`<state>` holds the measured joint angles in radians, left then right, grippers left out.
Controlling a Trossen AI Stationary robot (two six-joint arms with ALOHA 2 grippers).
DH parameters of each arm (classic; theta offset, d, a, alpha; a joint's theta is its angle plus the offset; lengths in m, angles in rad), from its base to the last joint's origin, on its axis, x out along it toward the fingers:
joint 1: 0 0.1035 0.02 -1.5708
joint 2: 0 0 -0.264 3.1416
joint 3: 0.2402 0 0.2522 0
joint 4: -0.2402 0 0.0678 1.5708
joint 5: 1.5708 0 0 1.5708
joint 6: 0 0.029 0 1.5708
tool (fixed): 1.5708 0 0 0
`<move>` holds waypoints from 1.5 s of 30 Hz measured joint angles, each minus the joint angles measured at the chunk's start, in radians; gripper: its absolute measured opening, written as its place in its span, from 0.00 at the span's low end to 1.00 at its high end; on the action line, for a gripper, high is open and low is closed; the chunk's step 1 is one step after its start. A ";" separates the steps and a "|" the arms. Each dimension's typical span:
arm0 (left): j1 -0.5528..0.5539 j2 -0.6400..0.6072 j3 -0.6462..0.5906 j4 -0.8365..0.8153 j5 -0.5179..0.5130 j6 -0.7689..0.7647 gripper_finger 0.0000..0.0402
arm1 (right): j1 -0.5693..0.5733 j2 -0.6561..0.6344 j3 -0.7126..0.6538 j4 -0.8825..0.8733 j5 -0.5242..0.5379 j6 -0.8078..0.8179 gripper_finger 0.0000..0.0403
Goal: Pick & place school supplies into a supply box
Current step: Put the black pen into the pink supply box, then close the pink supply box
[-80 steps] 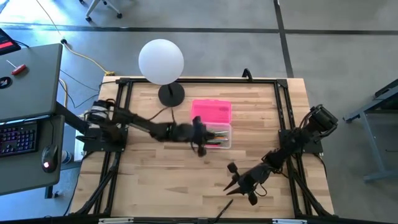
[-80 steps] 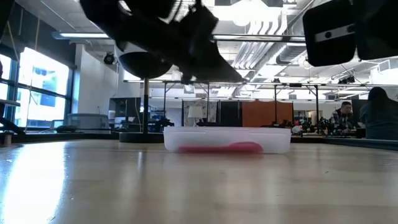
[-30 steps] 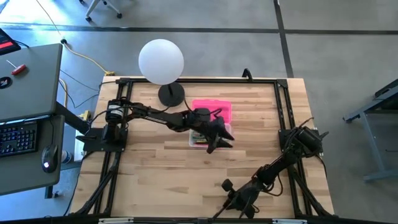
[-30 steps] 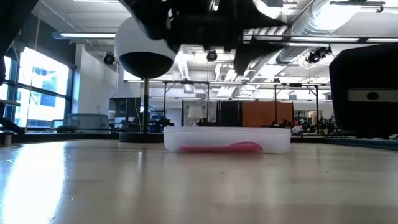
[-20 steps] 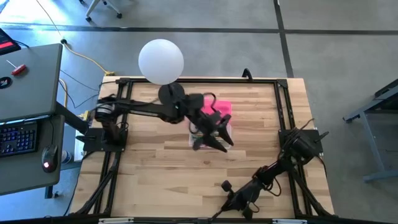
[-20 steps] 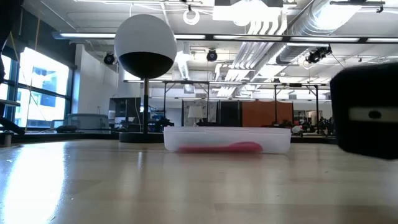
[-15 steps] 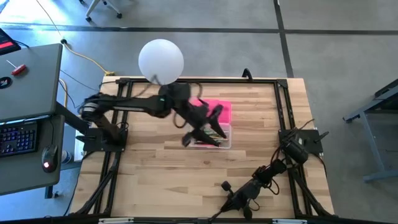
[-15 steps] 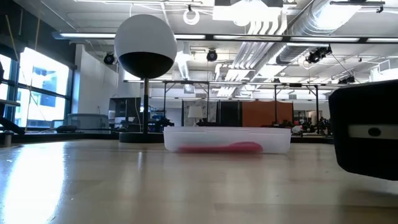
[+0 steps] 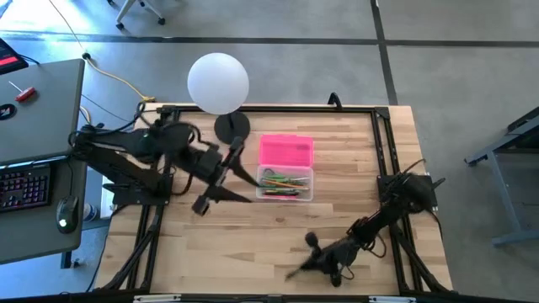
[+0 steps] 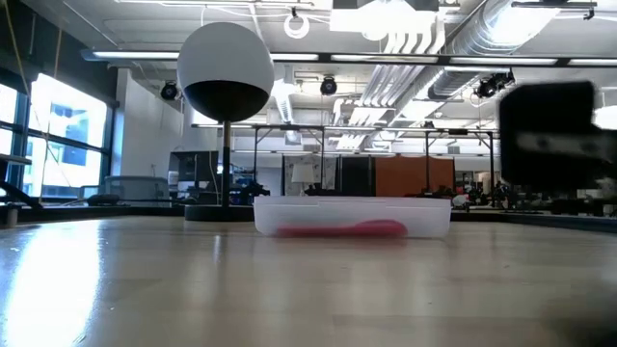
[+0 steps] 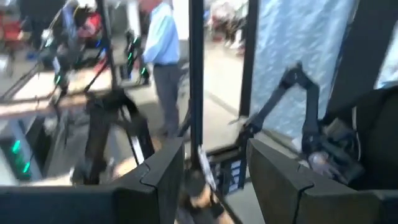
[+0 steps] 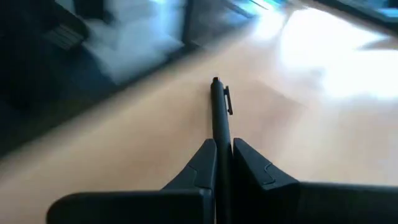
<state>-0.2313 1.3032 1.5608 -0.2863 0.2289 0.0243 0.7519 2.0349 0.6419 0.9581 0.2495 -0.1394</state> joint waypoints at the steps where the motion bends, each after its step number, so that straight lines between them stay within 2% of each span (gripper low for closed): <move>1: -0.024 -0.009 0.000 -0.030 -0.036 -0.005 0.52 | -0.002 -0.046 -0.017 -0.037 0.049 -0.018 0.03; 7: -0.177 -0.008 -0.002 -0.095 -0.192 -0.029 0.52 | -0.052 -0.320 -0.103 -0.110 0.322 -0.160 0.04; 12: -0.268 0.009 -0.002 -0.146 -0.360 -0.029 0.52 | -0.224 -0.475 -0.133 -0.111 0.426 -0.152 0.04; 15: -0.307 0.009 -0.002 -0.175 -0.478 -0.046 0.52 | -0.361 -0.508 -0.143 -0.181 0.413 -0.036 0.04; 17: -0.323 0.007 -0.002 -0.206 -0.527 -0.085 0.52 | -0.442 -0.509 -0.142 -0.257 0.367 0.060 0.04; 22: -0.327 0.008 -0.002 -0.314 -0.497 -0.213 0.52 | -0.561 -0.496 -0.143 -0.384 0.212 0.147 0.04; 26: -0.325 0.010 -0.029 -0.349 -0.428 -0.266 0.52 | -0.599 -0.497 -0.142 -0.367 0.205 0.181 0.05; 29: -0.326 0.016 -0.053 -0.349 -0.422 -0.270 0.52 | -0.623 -0.497 -0.142 -0.393 0.199 0.181 0.08; 37: -0.325 0.032 -0.058 -0.353 -0.507 -0.347 0.52 | -0.655 -0.497 -0.141 -0.435 0.174 0.217 0.23; 45: -0.326 0.030 -0.058 -0.343 -0.504 -0.362 0.52 | -0.654 -0.516 -0.141 -0.404 0.201 0.221 0.29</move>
<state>-0.5571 1.3335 1.5029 -0.6289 -0.2749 -0.3376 0.0982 1.5193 0.5011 0.5541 0.4506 0.0815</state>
